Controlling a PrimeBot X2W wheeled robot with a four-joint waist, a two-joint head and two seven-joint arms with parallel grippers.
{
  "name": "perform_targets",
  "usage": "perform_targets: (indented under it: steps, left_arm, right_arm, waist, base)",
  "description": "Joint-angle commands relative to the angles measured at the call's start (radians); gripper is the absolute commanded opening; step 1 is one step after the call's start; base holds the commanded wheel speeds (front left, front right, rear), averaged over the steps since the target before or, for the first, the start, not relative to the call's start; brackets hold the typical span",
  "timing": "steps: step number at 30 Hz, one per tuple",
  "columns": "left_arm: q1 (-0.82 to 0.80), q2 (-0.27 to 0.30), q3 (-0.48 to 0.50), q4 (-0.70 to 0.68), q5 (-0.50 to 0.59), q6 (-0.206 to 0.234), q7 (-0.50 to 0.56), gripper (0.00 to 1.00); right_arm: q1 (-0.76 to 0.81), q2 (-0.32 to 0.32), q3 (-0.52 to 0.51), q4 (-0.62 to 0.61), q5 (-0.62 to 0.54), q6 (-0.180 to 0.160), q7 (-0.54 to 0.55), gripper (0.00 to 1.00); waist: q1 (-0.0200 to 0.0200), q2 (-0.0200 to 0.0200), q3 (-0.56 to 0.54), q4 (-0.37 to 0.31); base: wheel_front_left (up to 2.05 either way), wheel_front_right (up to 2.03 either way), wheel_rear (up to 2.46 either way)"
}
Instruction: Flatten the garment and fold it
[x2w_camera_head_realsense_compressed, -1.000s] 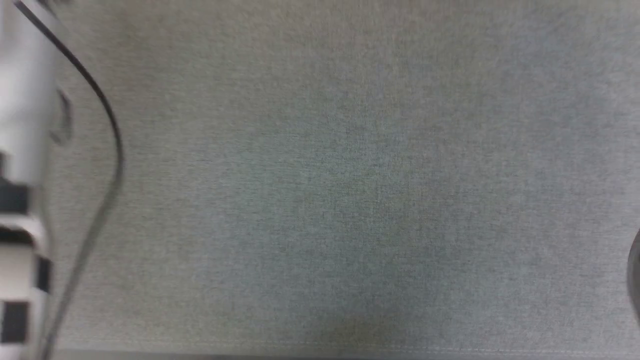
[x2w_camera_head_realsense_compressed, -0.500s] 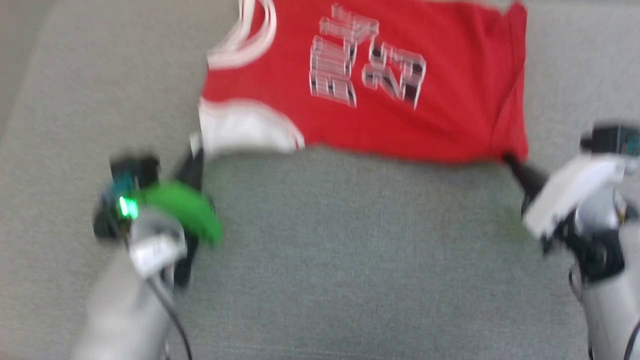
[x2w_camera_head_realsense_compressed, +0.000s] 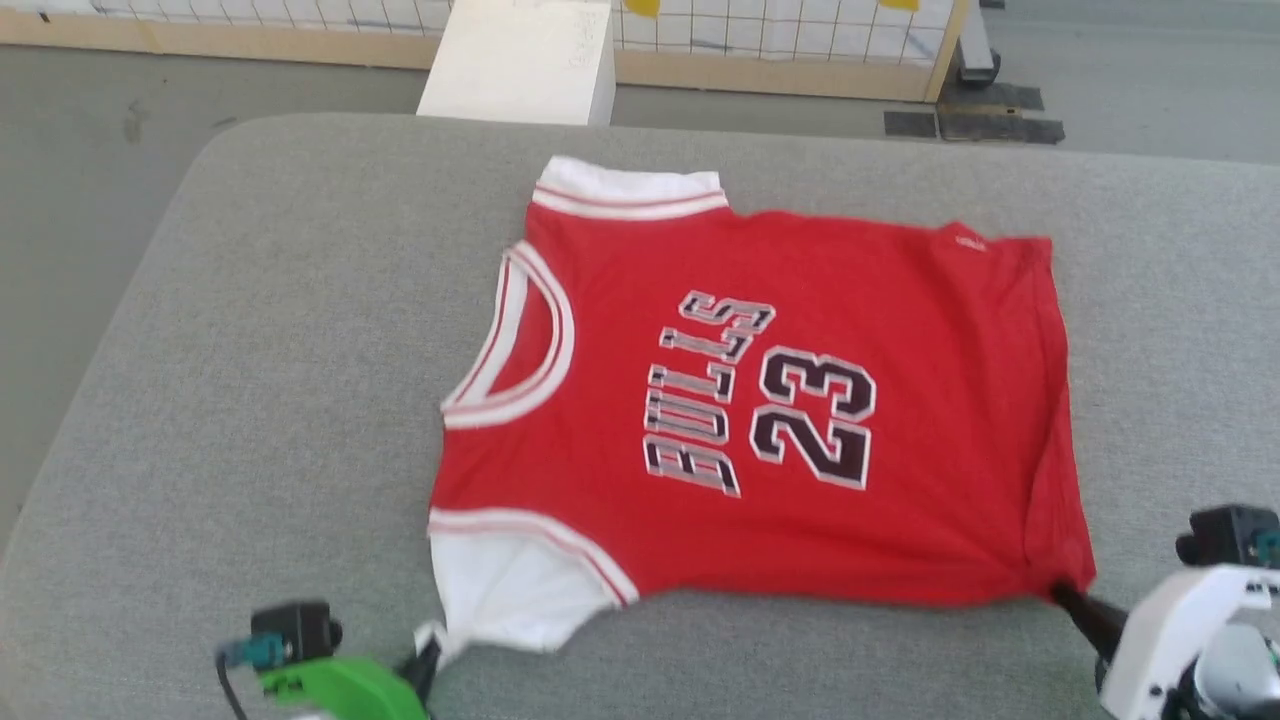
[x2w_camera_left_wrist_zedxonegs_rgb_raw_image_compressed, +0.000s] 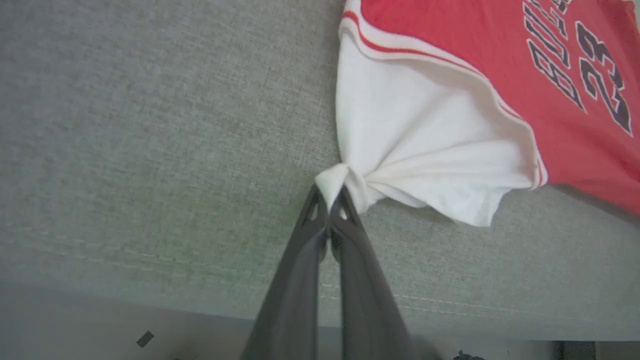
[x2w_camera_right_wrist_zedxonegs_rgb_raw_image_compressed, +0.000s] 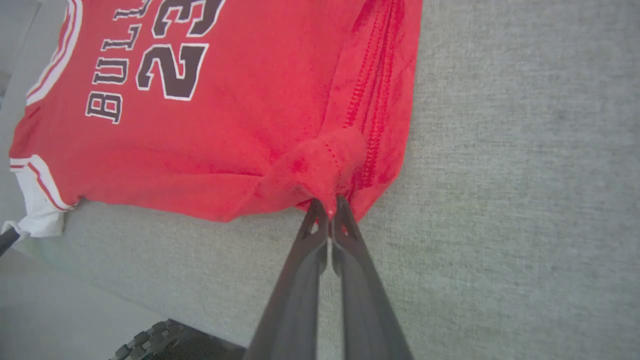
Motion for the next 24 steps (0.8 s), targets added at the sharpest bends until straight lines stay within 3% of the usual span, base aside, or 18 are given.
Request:
perform_targets:
  steps: [1, 5, 14, 18, 24]
  left_arm:
    - [0.046, 0.017, 0.004, -0.032, -0.025, 0.019, 0.035, 0.0]
    - [0.119, 0.042, 0.005, -0.115, -0.058, 0.055, 0.106, 0.0]
    - [0.087, 0.087, 0.026, -0.274, -0.025, 0.084, 0.104, 0.0]
    - [-0.099, 0.126, 0.017, -0.367, 0.024, 0.076, 0.17, 0.0]
    - [-0.308, 0.129, -0.005, -0.314, 0.041, 0.034, 0.24, 0.0]
  right_arm:
    - [0.025, -0.009, -0.012, -0.013, -0.015, -0.001, 0.017, 0.0]
    - [0.059, -0.006, -0.033, -0.034, -0.042, -0.001, 0.06, 0.0]
    - [0.036, 0.017, -0.056, -0.103, -0.061, -0.001, 0.105, 0.0]
    - [-0.101, -0.004, -0.07, -0.141, -0.088, -0.001, 0.177, 0.0]
    - [-0.251, -0.004, -0.08, -0.128, -0.126, -0.001, 0.277, 0.0]
  waist:
    - [0.0002, 0.0, 0.0, -0.006]
    - [0.0002, 0.0, 0.001, -0.013]
    - [0.0002, 0.0, 0.022, -0.016]
    - [0.0002, 0.0, 0.082, -0.029]
    - [0.0002, 0.0, 0.173, -0.038]
  base:
    - [0.0, 0.0, 0.0]
    - [0.0, 0.0, 0.0]
    - [0.0, 0.0, 0.0]
    - [0.0, 0.0, 0.0]
    - [0.0, 0.0, 0.0]
